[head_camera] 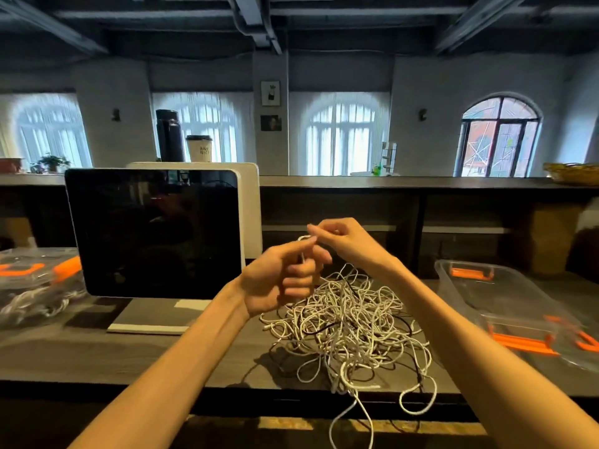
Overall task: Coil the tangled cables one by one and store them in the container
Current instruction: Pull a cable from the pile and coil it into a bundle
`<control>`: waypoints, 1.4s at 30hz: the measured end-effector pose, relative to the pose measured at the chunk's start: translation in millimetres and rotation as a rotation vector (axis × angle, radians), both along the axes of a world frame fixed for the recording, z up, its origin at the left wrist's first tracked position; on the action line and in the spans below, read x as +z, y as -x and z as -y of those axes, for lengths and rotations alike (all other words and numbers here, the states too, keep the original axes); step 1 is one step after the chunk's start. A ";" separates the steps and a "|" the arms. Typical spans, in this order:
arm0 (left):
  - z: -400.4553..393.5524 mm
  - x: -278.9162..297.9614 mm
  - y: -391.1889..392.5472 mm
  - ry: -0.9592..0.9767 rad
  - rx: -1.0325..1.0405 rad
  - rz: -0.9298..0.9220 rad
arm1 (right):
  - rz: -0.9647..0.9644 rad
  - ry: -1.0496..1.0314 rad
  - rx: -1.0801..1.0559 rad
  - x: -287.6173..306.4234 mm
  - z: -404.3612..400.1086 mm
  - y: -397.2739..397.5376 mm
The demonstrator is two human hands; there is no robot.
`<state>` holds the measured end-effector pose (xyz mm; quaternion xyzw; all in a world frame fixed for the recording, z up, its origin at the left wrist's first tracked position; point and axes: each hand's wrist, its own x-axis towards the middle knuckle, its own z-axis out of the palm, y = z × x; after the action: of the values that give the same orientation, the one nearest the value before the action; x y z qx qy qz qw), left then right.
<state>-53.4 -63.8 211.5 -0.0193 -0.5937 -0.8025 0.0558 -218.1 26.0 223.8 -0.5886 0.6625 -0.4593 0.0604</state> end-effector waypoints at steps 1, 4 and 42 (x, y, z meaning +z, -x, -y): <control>0.0 3.9 3.2 -0.157 0.013 -0.073 | -0.022 -0.010 0.005 -9.5 1.9 -0.7; 8.5 13.9 13.7 -0.262 0.247 -0.262 | -0.089 -0.041 0.001 -31.7 -0.3 -12.0; 9.4 13.9 25.5 1.075 0.528 -0.158 | -0.543 -0.024 -0.175 27.7 -55.2 -35.0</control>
<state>-78.8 -73.2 225.4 0.0439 -0.8949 -0.3452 0.2796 -183.1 81.2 251.5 -0.6298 0.7083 -0.2803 -0.1521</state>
